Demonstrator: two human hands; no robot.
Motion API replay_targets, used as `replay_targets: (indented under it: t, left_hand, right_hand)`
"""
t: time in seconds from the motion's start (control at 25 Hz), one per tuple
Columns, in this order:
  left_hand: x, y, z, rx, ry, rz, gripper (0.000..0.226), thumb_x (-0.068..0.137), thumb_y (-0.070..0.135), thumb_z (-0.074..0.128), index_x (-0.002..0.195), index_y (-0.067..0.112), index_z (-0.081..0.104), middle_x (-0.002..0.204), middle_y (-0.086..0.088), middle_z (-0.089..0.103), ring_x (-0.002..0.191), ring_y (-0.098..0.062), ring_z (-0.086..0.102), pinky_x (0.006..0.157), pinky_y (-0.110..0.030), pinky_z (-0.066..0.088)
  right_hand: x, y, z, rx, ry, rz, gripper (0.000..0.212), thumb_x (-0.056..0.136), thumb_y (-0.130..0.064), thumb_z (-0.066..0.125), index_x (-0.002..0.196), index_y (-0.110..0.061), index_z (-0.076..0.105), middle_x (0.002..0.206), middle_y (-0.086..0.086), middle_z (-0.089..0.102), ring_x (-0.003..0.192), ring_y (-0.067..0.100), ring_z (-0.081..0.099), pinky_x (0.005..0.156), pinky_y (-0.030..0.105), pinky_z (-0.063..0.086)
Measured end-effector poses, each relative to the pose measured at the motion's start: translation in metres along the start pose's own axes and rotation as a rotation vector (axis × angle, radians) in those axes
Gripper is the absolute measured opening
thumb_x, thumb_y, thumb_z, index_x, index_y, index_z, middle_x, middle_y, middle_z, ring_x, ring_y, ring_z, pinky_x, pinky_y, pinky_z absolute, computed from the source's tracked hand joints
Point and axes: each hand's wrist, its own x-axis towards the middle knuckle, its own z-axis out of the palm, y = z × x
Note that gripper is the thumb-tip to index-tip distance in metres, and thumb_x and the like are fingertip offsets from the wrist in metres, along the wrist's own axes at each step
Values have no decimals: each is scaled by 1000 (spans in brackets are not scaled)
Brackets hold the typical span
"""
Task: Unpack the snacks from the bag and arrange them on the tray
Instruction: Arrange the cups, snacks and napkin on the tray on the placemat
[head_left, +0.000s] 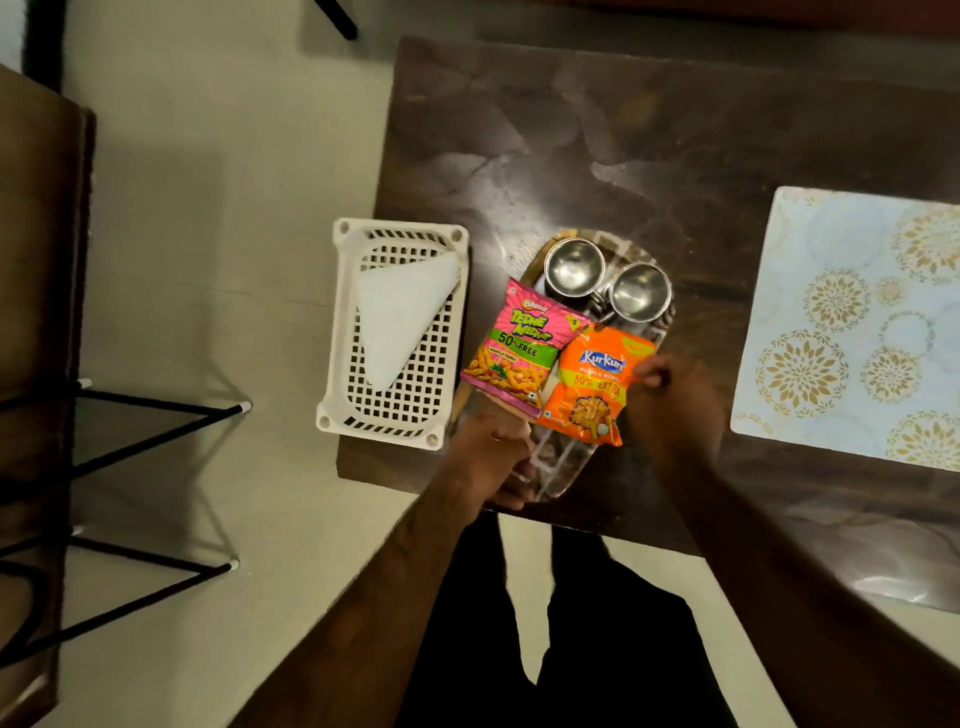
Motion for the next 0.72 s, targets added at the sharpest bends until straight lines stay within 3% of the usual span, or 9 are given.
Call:
replay_targets:
  t: [0.08, 0.16, 0.24, 0.32, 0.4, 0.48, 0.56, 0.72]
  left_hand:
    - [-1, 10, -42, 14, 206, 99, 9, 92, 14, 60, 94, 5, 60, 65, -7, 70, 49, -22, 65, 48, -35, 57]
    - [8, 25, -91, 221, 483, 205, 14, 90, 18, 58, 99, 10, 64, 93, -9, 74, 82, -28, 71, 77, -44, 61]
    - [18, 40, -129, 429, 621, 276, 24, 90, 22, 58, 111, 11, 63, 116, -10, 69, 105, -31, 66, 93, -41, 54]
    - [32, 49, -146, 604, 554, 349, 40, 89, 21, 59, 126, 7, 55, 127, -16, 60, 115, -34, 61, 98, -43, 51]
    - [43, 54, -148, 772, 466, 384, 54, 88, 20, 59, 139, 10, 46, 133, -19, 51, 120, -38, 56, 102, -45, 49]
    - [54, 54, -149, 800, 472, 398, 57, 87, 21, 59, 141, 15, 42, 136, -17, 44, 121, -39, 54, 100, -44, 48]
    - [63, 54, -154, 715, 518, 414, 49, 90, 25, 57, 137, 18, 45, 134, -15, 44, 117, -38, 55, 94, -40, 46]
    - [70, 48, -168, 712, 503, 512, 39, 93, 23, 59, 131, 19, 51, 127, -14, 49, 108, -34, 59, 90, -36, 47]
  right_hand:
    - [-21, -14, 6, -4, -127, -53, 20, 89, -7, 61, 93, -21, 75, 105, 1, 74, 95, 28, 71, 77, 28, 44]
    - [-37, -36, 23, 24, -257, -128, 21, 89, -6, 62, 90, -23, 75, 97, -1, 76, 86, 24, 71, 75, 28, 48]
    - [-48, -62, 49, 75, -414, -201, 25, 92, -5, 59, 95, -21, 78, 95, 1, 79, 83, 23, 72, 77, 31, 53]
    - [-57, -89, 80, 140, -544, -211, 28, 95, -2, 56, 106, -14, 78, 101, 8, 81, 89, 28, 74, 83, 37, 58]
    - [-62, -113, 109, 306, -610, -34, 30, 96, 1, 54, 116, -10, 74, 107, 15, 79, 93, 35, 74, 77, 42, 62]
    - [-60, -134, 133, 469, -624, 183, 36, 95, 3, 56, 127, -8, 68, 114, 14, 74, 92, 28, 71, 72, 39, 62]
    - [-52, -150, 151, 456, -589, 244, 45, 92, 0, 60, 136, -5, 65, 114, 9, 75, 92, 25, 74, 82, 48, 68]
    - [-53, -174, 174, 440, -461, 266, 37, 83, -9, 64, 119, -10, 75, 103, 9, 80, 95, 31, 79, 88, 52, 67]
